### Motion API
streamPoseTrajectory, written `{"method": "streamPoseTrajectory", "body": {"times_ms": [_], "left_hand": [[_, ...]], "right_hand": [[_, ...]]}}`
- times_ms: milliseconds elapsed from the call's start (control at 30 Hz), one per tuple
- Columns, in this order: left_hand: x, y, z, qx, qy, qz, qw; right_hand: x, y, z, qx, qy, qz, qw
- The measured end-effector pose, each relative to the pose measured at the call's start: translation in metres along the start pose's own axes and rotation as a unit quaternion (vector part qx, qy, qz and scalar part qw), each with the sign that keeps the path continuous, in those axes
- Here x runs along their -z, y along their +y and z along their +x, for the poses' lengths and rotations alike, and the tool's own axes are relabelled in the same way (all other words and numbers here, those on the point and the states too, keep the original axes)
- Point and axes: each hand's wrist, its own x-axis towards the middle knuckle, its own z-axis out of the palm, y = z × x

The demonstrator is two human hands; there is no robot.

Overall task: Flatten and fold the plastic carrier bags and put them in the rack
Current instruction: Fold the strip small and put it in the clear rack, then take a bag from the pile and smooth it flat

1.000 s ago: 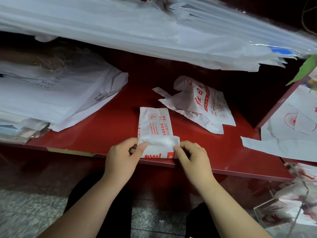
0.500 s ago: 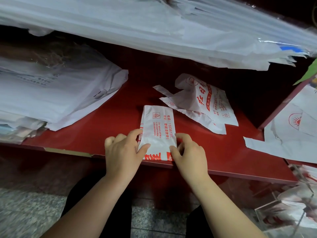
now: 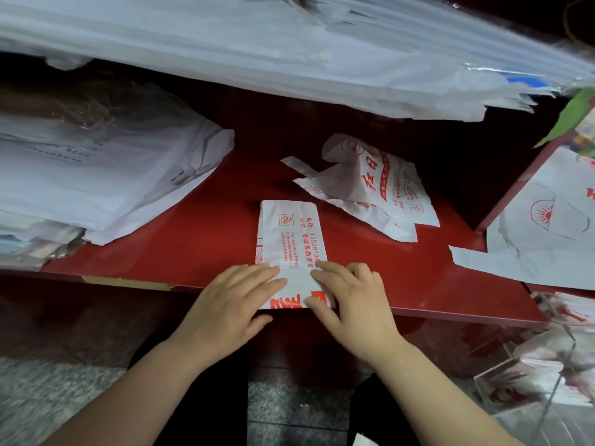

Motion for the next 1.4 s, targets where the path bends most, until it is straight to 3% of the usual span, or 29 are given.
{"method": "streamPoseTrajectory", "body": {"times_ms": [133,267,400,500,867,1033,1167,1200,1300,1400], "left_hand": [[0.001,0.006,-0.006,0.016,0.075,-0.061,0.995],[0.009,0.013,-0.002,0.074,0.114,-0.14,0.981],[0.009,0.015,0.004,0.201,0.091,-0.164,0.961],[0.011,0.014,0.013,0.267,0.112,-0.178,0.941],[0.007,0.016,0.041,0.355,0.126,-0.105,0.92],[0.009,0.018,0.049,0.39,0.083,-0.068,0.915],[0.011,0.017,0.05,0.388,0.028,-0.043,0.92],[0.008,0.014,0.048,0.363,0.032,-0.034,0.931],[0.0,0.008,0.039,0.209,0.075,-0.004,0.975],[0.001,0.002,0.027,0.106,0.018,-0.022,0.994]], "right_hand": [[0.007,0.006,-0.019,0.053,-0.032,-0.013,0.998],[0.009,0.013,-0.018,0.058,0.006,0.002,0.998],[0.007,0.014,-0.006,-0.011,0.023,0.063,0.998],[0.009,0.009,0.001,-0.083,-0.033,0.134,0.987],[0.009,0.0,0.024,-0.245,-0.082,0.048,0.965],[0.005,-0.003,0.033,-0.24,-0.054,-0.024,0.969],[0.004,-0.003,0.036,-0.251,-0.013,-0.033,0.967],[0.0,-0.002,0.035,-0.221,0.024,-0.033,0.974],[-0.009,0.004,0.03,-0.119,0.1,-0.023,0.988],[-0.01,0.007,0.026,-0.015,0.031,-0.001,0.999]]}}
